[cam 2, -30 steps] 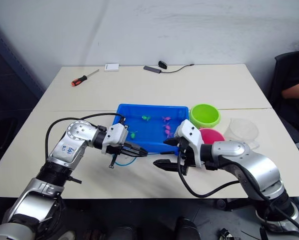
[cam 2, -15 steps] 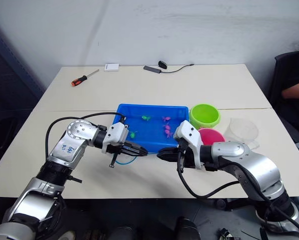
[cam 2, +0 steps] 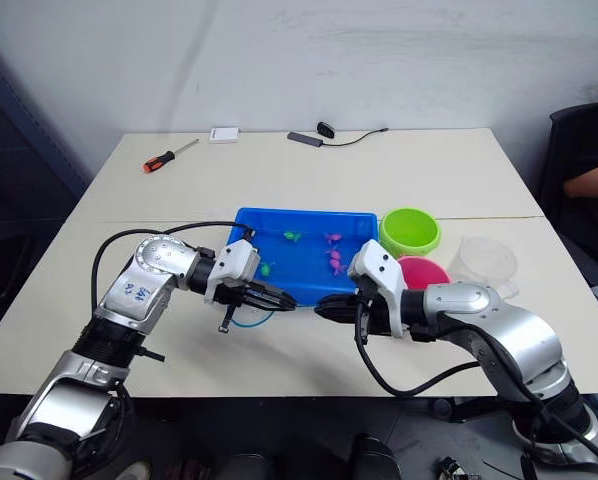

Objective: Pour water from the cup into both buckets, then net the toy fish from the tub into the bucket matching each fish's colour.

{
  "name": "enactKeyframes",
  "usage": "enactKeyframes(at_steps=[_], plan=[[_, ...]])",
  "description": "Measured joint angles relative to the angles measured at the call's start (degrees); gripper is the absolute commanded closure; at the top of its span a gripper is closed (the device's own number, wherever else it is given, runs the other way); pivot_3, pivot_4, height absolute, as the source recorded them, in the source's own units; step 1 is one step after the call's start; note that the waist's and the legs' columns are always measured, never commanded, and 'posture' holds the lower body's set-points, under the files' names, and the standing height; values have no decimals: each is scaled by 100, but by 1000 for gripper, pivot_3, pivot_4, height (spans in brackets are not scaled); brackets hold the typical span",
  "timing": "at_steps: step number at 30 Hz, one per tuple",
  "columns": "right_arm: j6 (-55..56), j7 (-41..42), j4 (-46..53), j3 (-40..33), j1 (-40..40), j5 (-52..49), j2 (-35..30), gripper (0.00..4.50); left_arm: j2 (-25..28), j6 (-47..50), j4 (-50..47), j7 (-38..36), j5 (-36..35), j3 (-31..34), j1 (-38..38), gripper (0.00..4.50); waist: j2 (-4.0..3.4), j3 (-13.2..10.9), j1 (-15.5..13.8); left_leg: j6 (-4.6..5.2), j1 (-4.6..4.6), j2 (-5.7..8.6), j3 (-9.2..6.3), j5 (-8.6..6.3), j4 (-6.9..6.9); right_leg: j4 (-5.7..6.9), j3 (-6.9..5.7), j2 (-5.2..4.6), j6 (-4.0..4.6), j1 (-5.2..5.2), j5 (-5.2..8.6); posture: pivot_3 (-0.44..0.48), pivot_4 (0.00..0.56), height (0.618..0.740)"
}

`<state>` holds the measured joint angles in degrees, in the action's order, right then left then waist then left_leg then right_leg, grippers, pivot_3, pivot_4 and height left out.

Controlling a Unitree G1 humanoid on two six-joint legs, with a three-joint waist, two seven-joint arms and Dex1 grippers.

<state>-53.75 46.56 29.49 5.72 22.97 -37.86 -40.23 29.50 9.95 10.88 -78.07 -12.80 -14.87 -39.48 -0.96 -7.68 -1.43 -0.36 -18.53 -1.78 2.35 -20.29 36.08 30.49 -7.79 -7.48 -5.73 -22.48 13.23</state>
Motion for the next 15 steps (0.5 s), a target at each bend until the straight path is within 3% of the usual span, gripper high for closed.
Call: enactKeyframes(at_steps=[11, 15], plan=[[61, -4, -6, 0, -55, 76, -31, 4500, 124, 444, -66, 357, -180, 419, -103, 176, 2, -1, 5, 0, 1, 0, -1, 1, 0, 6, -1, 1, -1, -1, 0, 0, 150, 740], [142, -13, -39, 0, -99, 144, -51, 4500, 262, 789, -454, 695, -486, 945, -113, 33, 3, -2, 6, -1, 2, 0, -5, 1, -1, 9, 2, 0, -2, 1, -1, 0, 150, 740]])
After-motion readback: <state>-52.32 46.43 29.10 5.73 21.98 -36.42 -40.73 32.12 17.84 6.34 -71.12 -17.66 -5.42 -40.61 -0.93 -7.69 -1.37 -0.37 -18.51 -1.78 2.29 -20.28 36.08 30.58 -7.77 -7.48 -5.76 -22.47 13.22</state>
